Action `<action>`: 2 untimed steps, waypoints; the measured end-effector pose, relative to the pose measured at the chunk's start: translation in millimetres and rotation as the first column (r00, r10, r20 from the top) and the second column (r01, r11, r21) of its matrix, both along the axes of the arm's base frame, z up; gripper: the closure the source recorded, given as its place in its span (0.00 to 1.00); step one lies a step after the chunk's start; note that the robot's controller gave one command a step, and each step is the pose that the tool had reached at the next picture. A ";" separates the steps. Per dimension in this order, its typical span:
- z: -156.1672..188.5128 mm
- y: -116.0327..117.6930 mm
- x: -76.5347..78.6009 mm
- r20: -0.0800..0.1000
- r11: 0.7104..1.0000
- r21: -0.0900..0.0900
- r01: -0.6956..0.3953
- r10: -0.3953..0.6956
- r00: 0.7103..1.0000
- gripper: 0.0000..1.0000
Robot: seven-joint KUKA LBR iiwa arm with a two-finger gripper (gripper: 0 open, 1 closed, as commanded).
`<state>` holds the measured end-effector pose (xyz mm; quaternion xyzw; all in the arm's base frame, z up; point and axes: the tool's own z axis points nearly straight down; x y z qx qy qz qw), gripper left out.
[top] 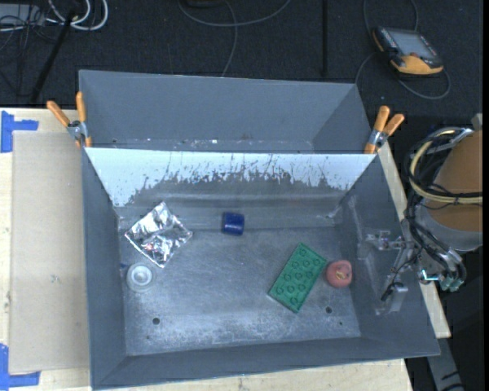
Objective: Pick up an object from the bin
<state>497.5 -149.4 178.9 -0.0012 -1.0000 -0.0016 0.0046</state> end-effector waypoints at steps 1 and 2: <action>-109.9 54.9 48.0 0.009 0.907 -0.001 -0.421 0.421 0.907 0.00; -108.9 94.3 56.8 0.011 0.712 -0.004 -0.702 0.702 0.712 0.00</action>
Offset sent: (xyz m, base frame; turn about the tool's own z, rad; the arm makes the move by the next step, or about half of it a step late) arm 0.0480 0.0540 -0.1089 -0.4366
